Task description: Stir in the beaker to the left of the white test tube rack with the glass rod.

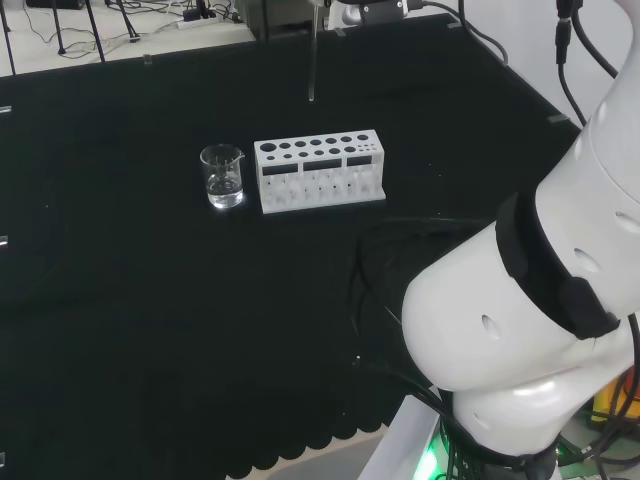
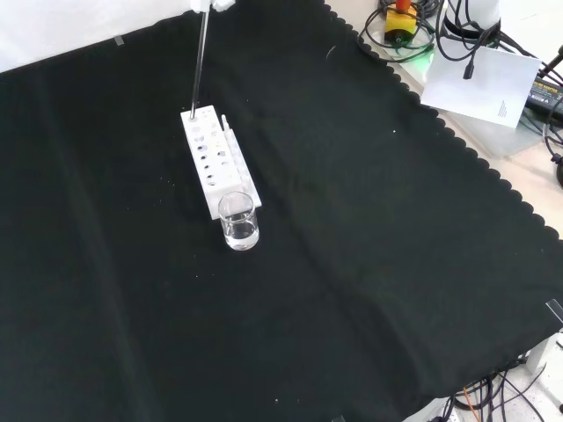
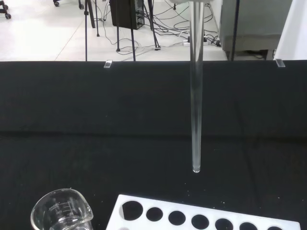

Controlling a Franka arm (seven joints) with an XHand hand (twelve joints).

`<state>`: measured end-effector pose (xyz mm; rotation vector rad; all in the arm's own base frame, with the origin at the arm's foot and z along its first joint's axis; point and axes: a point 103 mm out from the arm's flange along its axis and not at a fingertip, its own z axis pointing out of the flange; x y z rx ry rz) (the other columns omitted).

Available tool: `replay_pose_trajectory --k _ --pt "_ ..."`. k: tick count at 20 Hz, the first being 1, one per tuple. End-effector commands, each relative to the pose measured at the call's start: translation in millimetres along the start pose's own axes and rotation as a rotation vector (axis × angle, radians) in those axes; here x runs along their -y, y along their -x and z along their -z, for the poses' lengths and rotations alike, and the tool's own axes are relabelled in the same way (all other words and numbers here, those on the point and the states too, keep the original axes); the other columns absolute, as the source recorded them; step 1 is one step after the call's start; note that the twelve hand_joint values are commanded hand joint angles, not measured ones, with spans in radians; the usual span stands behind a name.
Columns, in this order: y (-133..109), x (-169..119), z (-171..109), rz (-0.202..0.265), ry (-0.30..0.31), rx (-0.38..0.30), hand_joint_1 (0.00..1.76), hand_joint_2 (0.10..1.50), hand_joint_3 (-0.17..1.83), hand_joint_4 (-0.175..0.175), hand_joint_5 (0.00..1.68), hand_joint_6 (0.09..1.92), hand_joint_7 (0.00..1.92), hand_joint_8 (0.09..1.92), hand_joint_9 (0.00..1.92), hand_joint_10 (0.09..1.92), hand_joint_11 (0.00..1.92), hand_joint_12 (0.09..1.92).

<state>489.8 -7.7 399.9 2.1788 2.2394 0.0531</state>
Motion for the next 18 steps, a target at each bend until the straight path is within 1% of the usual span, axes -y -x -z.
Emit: replay_pose_trajectory --k 1,5,10,11,12,17,18 --pt "-20.1 -5.3 -0.6 0.001 -0.007 0.004 1.31 1.11 -0.17 -0.175 1.34 0.1 1.16 1.05 1.55 0.92 1.64 0.56" --pt "-36.0 -11.3 0.7 0.035 -0.006 0.004 1.31 1.11 -0.17 -0.175 1.34 0.09 1.16 1.05 1.55 0.92 1.64 0.56" --pt "-60.7 -17.7 -2.1 0.106 -0.008 -0.012 1.31 1.11 -0.17 -0.175 1.35 0.09 1.16 1.05 1.55 0.92 1.65 0.55" --pt "-65.8 -18.4 -3.2 0.12 -0.014 -0.017 1.31 1.11 -0.17 -0.175 1.35 0.09 1.16 1.05 1.55 0.92 1.65 0.55" --pt "-71.0 -18.8 -4.0 0.124 -0.023 -0.014 1.31 1.11 -0.17 -0.175 1.35 0.09 1.16 1.05 1.55 0.92 1.65 0.55" --pt "-95.6 -26.6 -5.0 0.187 -0.045 -0.041 1.31 1.11 -0.17 -0.175 1.35 0.09 1.16 1.05 1.55 0.92 1.65 0.55" --pt "-102.1 -30.2 -7.4 0.191 -0.053 -0.043 1.31 1.11 -0.17 -0.175 1.35 0.09 1.16 1.04 1.55 0.92 1.65 0.55"
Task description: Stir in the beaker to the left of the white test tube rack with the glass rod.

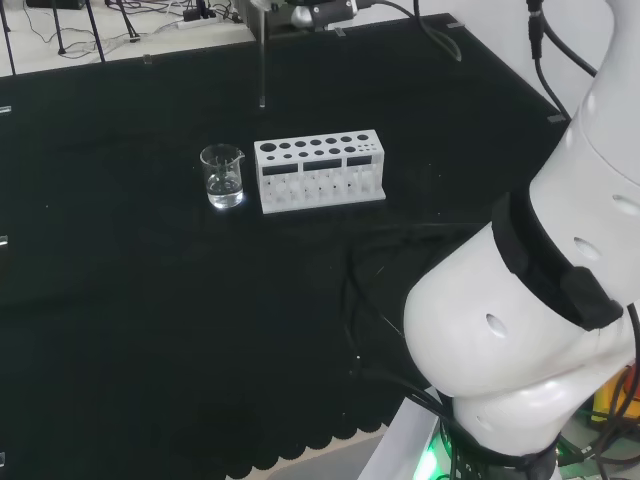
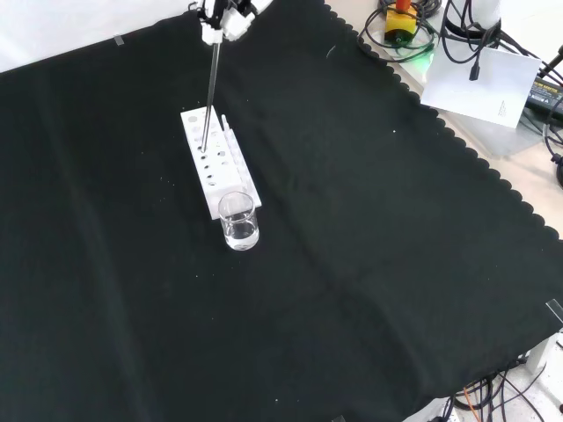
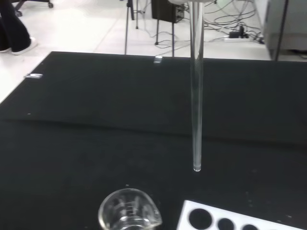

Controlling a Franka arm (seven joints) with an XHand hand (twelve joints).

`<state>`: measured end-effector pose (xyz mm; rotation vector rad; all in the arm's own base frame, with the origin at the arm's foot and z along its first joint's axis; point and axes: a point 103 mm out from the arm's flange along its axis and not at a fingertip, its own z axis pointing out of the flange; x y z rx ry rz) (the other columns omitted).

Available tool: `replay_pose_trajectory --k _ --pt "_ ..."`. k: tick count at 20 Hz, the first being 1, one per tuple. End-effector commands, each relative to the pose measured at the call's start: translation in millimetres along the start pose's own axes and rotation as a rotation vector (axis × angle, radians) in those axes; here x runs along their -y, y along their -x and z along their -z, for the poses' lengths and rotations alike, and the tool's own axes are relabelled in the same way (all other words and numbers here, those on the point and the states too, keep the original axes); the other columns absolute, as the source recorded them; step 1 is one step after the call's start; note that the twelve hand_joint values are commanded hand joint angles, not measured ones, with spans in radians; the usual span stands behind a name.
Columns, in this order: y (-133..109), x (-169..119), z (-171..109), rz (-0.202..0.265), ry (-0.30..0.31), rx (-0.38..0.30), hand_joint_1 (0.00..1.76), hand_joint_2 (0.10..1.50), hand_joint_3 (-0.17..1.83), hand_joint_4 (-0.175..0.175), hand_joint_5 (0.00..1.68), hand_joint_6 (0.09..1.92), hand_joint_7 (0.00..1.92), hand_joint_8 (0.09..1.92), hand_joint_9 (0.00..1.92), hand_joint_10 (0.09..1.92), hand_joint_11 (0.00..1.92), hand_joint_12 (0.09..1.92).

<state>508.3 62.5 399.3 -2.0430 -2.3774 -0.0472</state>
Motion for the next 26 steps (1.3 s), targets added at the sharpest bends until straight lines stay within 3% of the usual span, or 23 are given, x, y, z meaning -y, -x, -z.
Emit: replay_pose_trajectory --k 1,5,14,26 --pt "-35.0 -14.9 -8.5 0.079 -0.043 -0.03 1.31 1.11 -0.17 -0.175 1.35 0.09 1.16 1.04 1.55 0.92 1.65 0.55" --pt "-52.7 -21.6 -23.6 0.125 -0.067 -0.04 1.31 1.11 -0.17 -0.175 1.35 0.09 1.16 1.04 1.55 0.92 1.65 0.55" --pt "-69.7 -21.2 -51.1 0.141 -0.111 -0.036 1.31 1.1 -0.17 -0.175 1.36 0.09 1.17 1.04 1.55 0.92 1.65 0.55" --pt "-55.5 -25.0 -80.8 0.132 -0.159 -0.051 1.31 1.1 -0.17 -0.175 1.36 0.09 1.17 1.04 1.55 0.92 1.65 0.55"
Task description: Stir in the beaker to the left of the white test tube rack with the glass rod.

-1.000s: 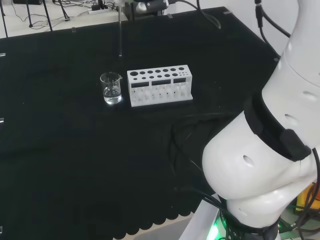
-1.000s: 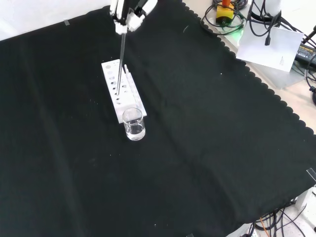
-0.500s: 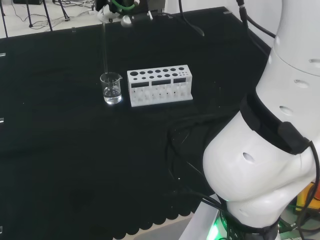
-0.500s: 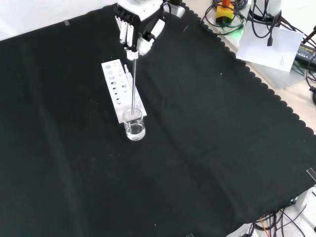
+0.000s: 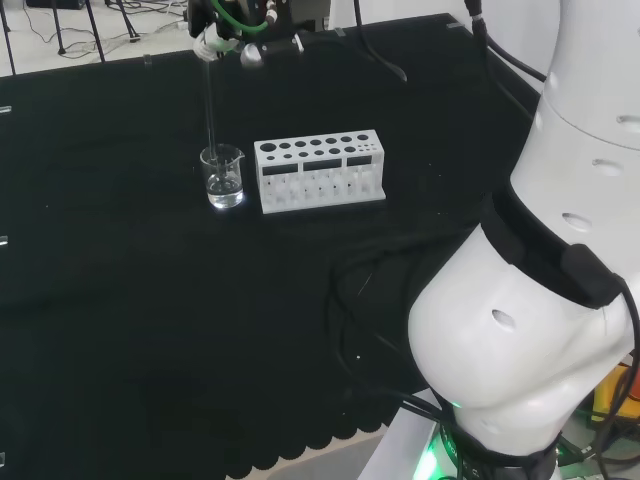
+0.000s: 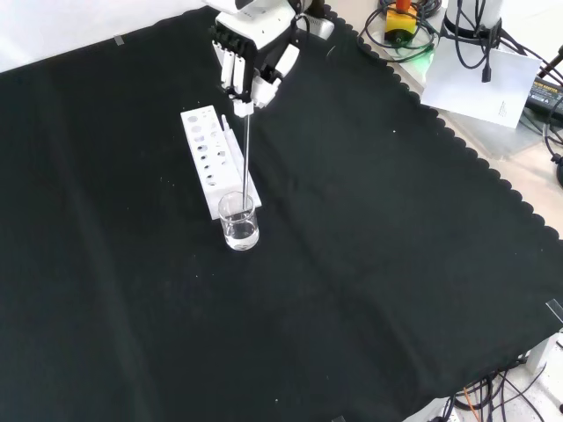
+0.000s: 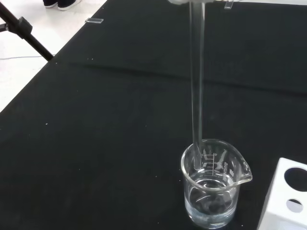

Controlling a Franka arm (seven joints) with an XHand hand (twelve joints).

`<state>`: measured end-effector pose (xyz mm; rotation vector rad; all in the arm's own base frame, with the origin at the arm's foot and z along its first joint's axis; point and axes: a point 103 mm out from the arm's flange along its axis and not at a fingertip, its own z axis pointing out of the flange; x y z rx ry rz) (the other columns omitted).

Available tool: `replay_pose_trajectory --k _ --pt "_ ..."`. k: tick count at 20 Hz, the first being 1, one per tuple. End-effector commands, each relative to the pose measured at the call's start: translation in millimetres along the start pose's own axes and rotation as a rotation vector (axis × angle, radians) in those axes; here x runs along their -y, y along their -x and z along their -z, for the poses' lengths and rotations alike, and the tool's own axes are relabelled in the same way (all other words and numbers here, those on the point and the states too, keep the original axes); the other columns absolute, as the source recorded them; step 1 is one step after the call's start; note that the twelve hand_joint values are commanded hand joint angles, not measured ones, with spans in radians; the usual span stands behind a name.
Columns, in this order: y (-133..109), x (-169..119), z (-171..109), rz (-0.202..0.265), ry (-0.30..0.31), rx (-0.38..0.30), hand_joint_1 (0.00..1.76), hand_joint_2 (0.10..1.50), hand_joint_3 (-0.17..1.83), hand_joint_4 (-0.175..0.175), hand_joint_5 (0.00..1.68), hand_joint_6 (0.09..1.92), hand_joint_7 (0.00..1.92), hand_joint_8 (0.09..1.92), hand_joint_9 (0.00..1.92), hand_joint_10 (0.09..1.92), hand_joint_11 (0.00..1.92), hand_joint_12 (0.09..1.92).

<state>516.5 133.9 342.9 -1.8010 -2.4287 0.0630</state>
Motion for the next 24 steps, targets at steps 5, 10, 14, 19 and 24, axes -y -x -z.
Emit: replay_pose_trajectory --k 5,10,14,19,24 --pt "23.8 -21.7 -35.1 -0.016 -0.054 -0.027 1.31 1.1 -0.17 -0.175 1.36 0.09 1.17 1.04 1.55 0.92 1.65 0.55" --pt "36.0 -24.6 -45.5 -0.023 -0.07 -0.027 1.31 1.1 -0.17 -0.175 1.36 0.09 1.17 1.04 1.55 0.92 1.65 0.54" --pt "40.9 -37.5 -48.3 -0.036 -0.073 -0.026 1.31 1.1 -0.17 -0.175 1.37 0.09 1.17 1.04 1.55 0.92 1.65 0.54" --pt "34.7 -47.5 -64.3 -0.039 -0.108 -0.006 1.31 1.1 -0.17 -0.175 1.37 0.09 1.17 1.04 1.55 0.92 1.65 0.54" --pt "26.6 -33.3 -59.5 0.017 -0.084 -0.057 1.31 1.1 -0.17 -0.175 1.37 0.09 1.17 1.04 1.55 0.92 1.65 0.54"
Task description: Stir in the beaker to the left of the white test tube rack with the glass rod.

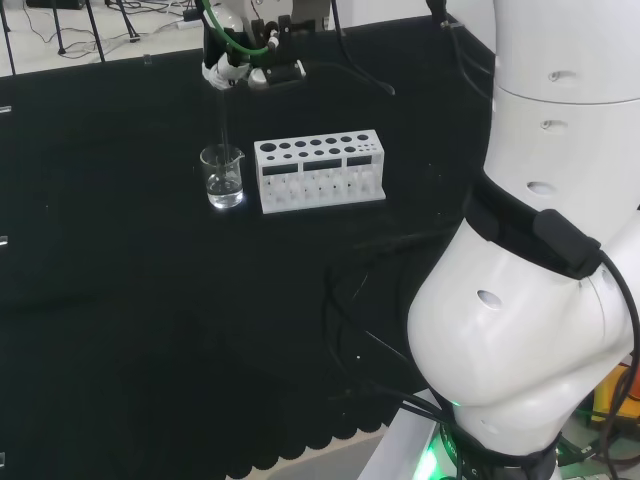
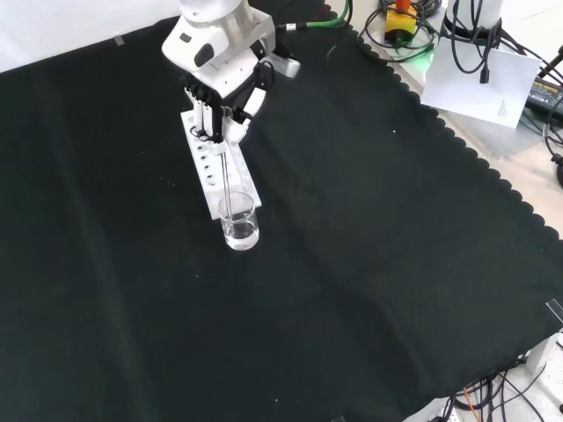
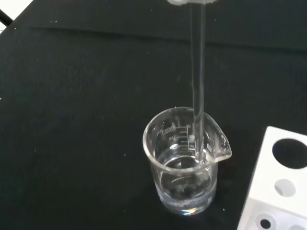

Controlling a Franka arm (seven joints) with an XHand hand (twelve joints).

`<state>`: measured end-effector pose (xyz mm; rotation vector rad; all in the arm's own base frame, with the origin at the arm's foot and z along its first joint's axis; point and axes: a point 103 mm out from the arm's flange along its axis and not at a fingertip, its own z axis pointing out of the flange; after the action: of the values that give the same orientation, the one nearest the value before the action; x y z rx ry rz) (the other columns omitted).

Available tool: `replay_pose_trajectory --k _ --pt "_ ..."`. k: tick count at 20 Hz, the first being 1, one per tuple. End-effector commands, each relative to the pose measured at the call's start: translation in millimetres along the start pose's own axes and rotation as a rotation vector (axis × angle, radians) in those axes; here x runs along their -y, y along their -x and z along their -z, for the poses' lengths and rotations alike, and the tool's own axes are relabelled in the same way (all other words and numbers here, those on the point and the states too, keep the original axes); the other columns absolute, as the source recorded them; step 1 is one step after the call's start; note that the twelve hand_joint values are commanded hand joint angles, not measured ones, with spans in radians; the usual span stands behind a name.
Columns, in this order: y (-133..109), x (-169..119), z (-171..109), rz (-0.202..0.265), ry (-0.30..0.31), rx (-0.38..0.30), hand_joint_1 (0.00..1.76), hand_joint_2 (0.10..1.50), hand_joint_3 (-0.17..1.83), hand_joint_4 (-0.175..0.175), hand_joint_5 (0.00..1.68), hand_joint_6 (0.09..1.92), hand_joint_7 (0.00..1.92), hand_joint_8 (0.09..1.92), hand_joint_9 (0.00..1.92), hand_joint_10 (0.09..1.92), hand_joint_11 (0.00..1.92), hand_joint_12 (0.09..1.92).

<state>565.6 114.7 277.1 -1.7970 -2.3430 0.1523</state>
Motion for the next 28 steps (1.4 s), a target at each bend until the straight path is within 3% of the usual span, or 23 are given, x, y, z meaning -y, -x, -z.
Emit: replay_pose_trajectory --k 1,9,12,21,28 --pt "-10.2 18.0 -1.7 0.058 0.005 -0.036 1.31 1.1 -0.17 -0.175 1.37 0.09 1.17 1.04 1.55 0.92 1.65 0.54" --pt "-15.4 27.7 -1.7 0.053 -0.004 -0.035 1.31 1.1 -0.17 -0.175 1.37 0.09 1.17 1.04 1.55 0.92 1.65 0.54" --pt "-14.2 43.4 9.7 0.089 0.042 -0.07 1.31 1.1 -0.17 -0.175 1.37 0.09 1.17 1.04 1.55 0.92 1.65 0.54" --pt "-13.7 0.3 -10.9 0.068 0.011 -0.025 1.31 1.1 -0.17 -0.175 1.37 0.09 1.17 1.04 1.55 0.92 1.65 0.54" --pt "1.9 -4.5 -9.1 0.048 0.021 -0.033 1.31 1.1 -0.17 -0.175 1.37 0.09 1.17 1.03 1.55 0.92 1.65 0.53"
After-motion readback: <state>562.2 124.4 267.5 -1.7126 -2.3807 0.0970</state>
